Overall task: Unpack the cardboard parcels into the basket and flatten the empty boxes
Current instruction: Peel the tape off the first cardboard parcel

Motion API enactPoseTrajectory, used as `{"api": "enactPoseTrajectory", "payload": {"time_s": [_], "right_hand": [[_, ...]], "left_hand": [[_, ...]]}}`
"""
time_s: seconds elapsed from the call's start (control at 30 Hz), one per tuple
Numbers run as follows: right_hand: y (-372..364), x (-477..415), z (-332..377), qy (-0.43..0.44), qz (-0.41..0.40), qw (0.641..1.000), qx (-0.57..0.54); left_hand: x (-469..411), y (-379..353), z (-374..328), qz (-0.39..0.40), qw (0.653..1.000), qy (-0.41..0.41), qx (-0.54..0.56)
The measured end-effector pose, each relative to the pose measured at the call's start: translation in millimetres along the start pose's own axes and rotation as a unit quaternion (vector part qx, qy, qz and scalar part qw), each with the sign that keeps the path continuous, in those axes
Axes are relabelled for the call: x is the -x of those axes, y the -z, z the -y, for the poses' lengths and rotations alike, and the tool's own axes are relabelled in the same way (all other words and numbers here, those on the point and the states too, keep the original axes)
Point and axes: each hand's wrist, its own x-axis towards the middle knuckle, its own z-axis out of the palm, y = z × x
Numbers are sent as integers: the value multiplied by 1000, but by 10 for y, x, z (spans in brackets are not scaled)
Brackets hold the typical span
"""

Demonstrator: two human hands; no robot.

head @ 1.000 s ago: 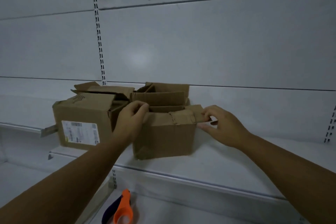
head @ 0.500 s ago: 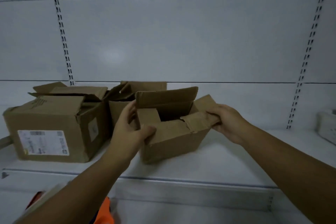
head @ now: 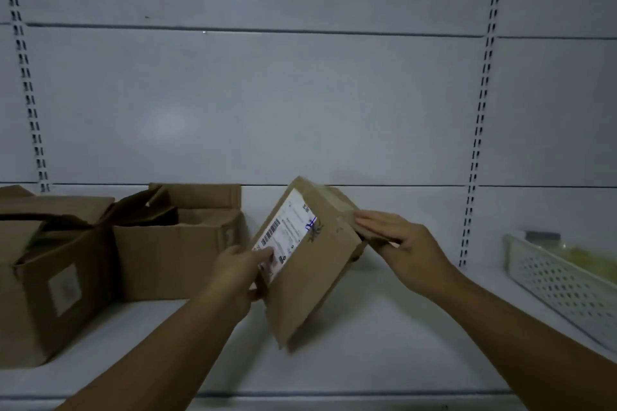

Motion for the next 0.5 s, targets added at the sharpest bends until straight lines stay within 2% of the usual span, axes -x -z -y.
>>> {"api": "enactPoseTrajectory", "payload": {"time_s": [0.03,0.1,0.17,0.27,0.37,0.43,0.5], "right_hand": [[80,15,-47,-43,47,997,-33],[254,33,-117,-158,129,968,-144],[388,51,-175,-218,132,941,-223],[409,103,-170,-217,92,922,-308],[310,194,-169,-202,104,901,-369],[252,237,-196,-203,129,895,-375],[196,250,-236,-218,130,905,-341]], "left_hand": [[-31,-35,50,-36,999,-26,5],[-60,-86,109,-68,993,-93,-10],[-72,-116,114,-52,988,-144,-15],[-106,-176,63,-42,978,-203,-3],[-177,-256,18,-126,964,-228,49],[-229,-312,-5,-174,956,-226,75],[-279,-393,-17,-183,953,-231,75]]}}
